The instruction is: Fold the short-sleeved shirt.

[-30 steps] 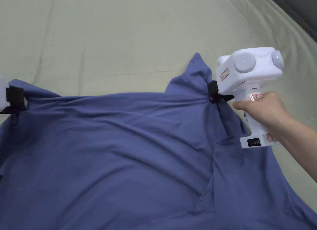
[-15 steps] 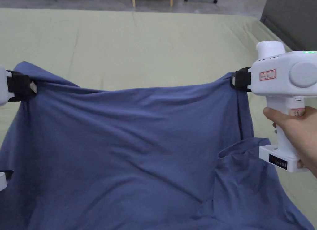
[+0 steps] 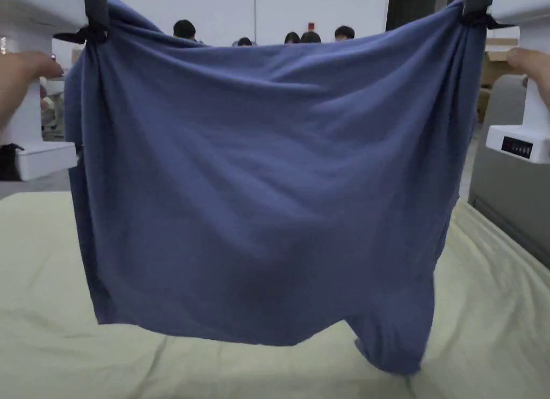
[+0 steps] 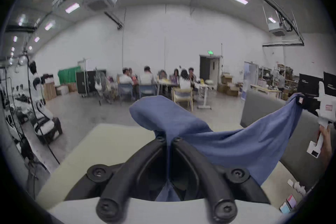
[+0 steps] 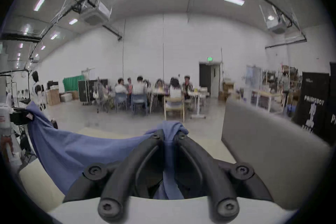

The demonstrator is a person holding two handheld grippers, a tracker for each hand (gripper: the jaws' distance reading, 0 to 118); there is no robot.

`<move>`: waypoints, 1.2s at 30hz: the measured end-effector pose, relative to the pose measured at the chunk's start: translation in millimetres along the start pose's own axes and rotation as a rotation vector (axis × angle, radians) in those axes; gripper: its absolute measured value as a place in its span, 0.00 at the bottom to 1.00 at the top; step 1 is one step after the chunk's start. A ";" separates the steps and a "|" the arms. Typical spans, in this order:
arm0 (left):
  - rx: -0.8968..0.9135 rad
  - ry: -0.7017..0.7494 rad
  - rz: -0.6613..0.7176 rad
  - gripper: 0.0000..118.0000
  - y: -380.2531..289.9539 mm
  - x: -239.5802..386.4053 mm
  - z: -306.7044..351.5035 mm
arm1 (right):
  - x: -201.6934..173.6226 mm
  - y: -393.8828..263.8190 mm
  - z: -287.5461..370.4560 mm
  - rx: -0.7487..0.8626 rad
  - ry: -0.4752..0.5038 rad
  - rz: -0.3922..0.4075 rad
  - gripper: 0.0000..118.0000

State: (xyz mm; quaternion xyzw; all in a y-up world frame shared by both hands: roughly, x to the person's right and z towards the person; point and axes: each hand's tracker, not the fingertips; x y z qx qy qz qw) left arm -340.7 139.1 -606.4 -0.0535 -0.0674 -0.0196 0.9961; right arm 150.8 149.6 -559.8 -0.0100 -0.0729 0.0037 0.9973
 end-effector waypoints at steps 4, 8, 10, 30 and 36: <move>0.073 0.052 0.018 0.00 42.2 -2.2 -17.2 | -7.3 44.5 -19.9 0.060 -0.077 0.016 0.09; 0.114 0.114 0.001 0.00 43.5 2.8 -47.1 | -30.2 45.3 -19.0 0.088 -0.083 0.023 0.09; 0.090 0.133 -0.018 0.00 30.3 6.5 -70.6 | -35.0 34.1 -37.6 0.085 -0.092 0.059 0.09; -0.466 0.004 0.105 0.00 -302.3 6.4 -190.8 | -2.8 -320.1 -131.7 -0.434 0.004 -0.034 0.09; -0.480 -0.052 0.073 0.00 -342.7 -2.6 -138.6 | 0.6 -360.6 -70.9 -0.460 0.123 -0.010 0.09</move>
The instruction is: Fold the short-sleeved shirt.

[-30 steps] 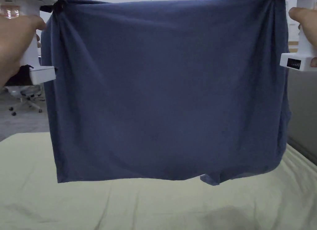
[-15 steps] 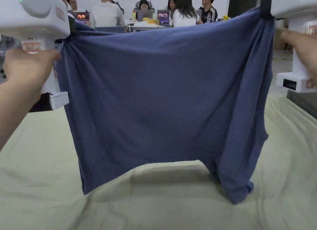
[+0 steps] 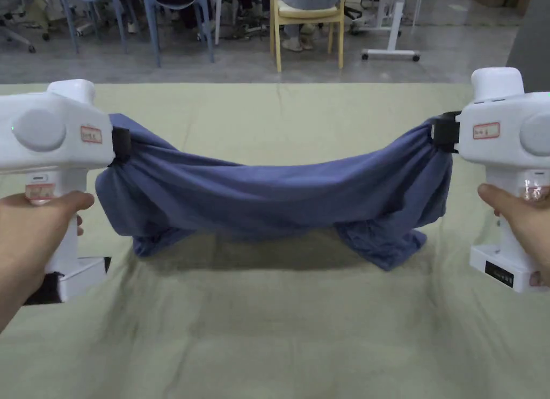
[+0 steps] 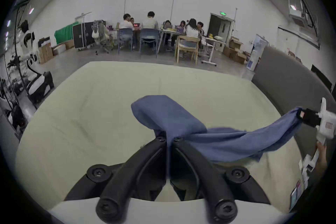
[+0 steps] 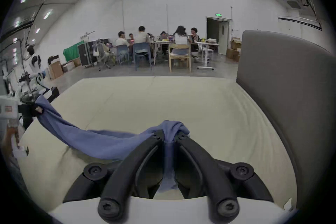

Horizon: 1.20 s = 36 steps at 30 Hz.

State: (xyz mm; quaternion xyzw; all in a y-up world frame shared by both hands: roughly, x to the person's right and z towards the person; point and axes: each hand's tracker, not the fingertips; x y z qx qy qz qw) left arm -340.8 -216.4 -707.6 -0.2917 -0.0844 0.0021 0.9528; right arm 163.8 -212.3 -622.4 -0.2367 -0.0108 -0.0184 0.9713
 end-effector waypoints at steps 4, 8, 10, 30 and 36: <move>-0.004 -0.013 -0.055 0.00 -44.3 -4.2 40.7 | -2.5 -43.9 51.8 0.003 0.072 -0.036 0.09; -0.020 -0.032 -0.098 0.00 -102.7 2.3 96.0 | -2.8 -94.2 109.1 -0.011 0.105 -0.060 0.09; -0.032 -0.030 -0.144 0.00 -134.9 6.3 123.5 | -1.2 -120.3 139.0 -0.025 0.114 -0.076 0.09; -0.338 0.103 -0.220 0.07 -325.2 -0.5 201.7 | -14.8 -317.5 237.2 -0.360 0.102 -0.001 0.09; -0.407 0.096 -0.146 0.72 -333.4 -6.3 213.9 | -14.1 -320.2 234.5 -0.506 0.069 -0.084 0.99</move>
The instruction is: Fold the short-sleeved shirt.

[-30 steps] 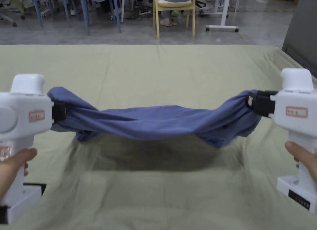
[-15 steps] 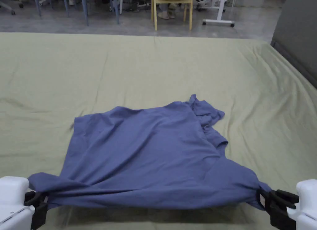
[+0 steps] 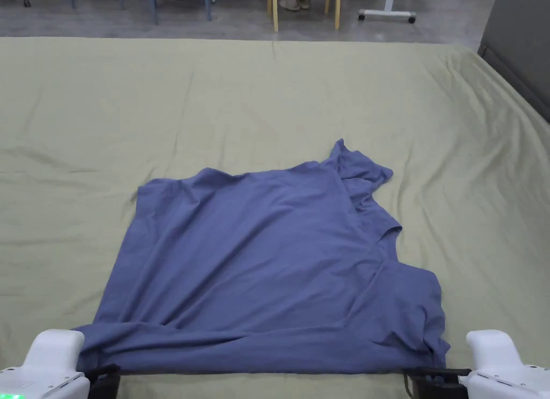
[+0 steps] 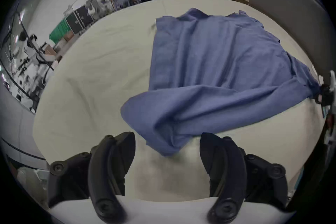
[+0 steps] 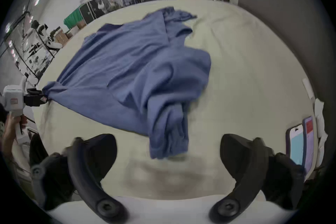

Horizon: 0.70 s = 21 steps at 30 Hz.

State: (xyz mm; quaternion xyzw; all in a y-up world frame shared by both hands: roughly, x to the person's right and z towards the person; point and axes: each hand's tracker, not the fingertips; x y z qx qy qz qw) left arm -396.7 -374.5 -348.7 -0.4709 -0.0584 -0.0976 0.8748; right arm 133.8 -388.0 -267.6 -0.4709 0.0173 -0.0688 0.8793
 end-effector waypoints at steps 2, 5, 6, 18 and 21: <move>0.036 0.019 0.011 0.72 -2.8 1.4 26.8 | -2.3 0.1 15.9 0.008 0.013 -0.064 0.99; 0.144 0.063 0.033 0.72 -5.6 8.2 79.9 | -11.8 1.6 46.7 0.066 -0.017 -0.095 0.99; 0.164 0.058 0.044 0.72 -6.1 10.8 92.5 | -19.5 0.3 57.9 0.100 -0.035 -0.078 0.99; 0.122 -0.034 0.113 0.02 -20.0 37.8 92.7 | -47.7 -11.9 74.6 0.148 -0.009 -0.082 0.02; 0.065 -0.107 0.193 0.82 -10.2 25.3 67.1 | -45.5 -9.7 74.6 0.154 0.017 -0.104 0.02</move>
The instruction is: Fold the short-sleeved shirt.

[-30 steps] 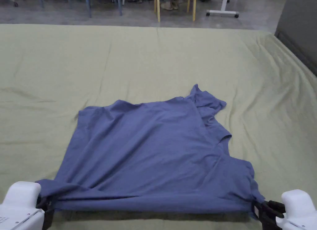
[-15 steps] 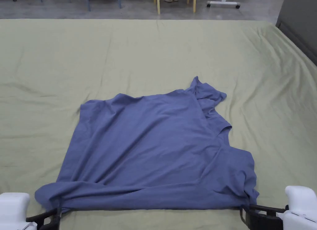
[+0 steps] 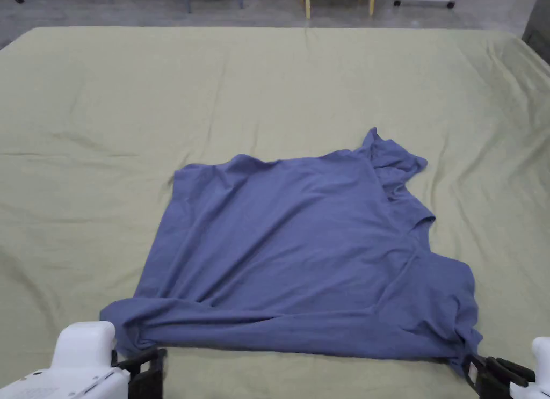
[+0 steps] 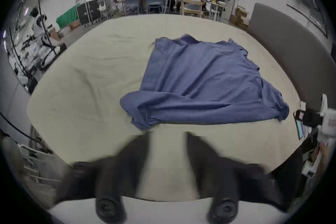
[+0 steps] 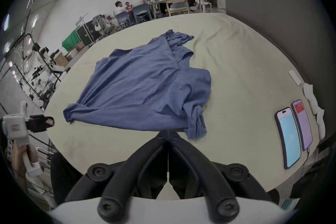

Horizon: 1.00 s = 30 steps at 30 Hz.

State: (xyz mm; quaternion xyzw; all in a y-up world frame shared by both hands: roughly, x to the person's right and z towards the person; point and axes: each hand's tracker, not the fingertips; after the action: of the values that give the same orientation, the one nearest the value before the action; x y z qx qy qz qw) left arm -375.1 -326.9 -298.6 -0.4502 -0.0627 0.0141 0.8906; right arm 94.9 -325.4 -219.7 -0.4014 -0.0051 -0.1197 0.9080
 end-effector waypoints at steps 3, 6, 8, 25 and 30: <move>0.011 0.012 0.004 0.82 20.7 -16.6 -51.3 | -1.6 2.0 -6.6 -0.015 0.030 -0.013 0.02; -0.024 0.119 -0.031 0.79 42.1 -27.9 -103.0 | -4.2 1.3 -15.7 -0.040 0.032 -0.005 0.02; -0.103 0.067 0.004 0.32 40.3 -37.4 -129.2 | -4.4 0.8 -20.0 -0.059 0.027 -0.003 0.02; -0.028 -0.034 0.052 0.07 38.3 -24.3 -90.5 | 31.0 15.5 -108.2 -0.159 -0.082 -0.044 0.35; -0.023 -0.047 0.077 0.07 39.5 -16.6 -72.5 | 9.4 10.8 -86.1 -0.052 -0.080 0.015 0.10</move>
State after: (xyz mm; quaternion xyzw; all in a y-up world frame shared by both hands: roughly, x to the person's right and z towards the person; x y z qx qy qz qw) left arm -381.2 -362.8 -374.6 -0.4621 -0.0664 0.0584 0.8824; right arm 98.9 -383.3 -284.8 -0.4296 -0.0353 -0.0968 0.8971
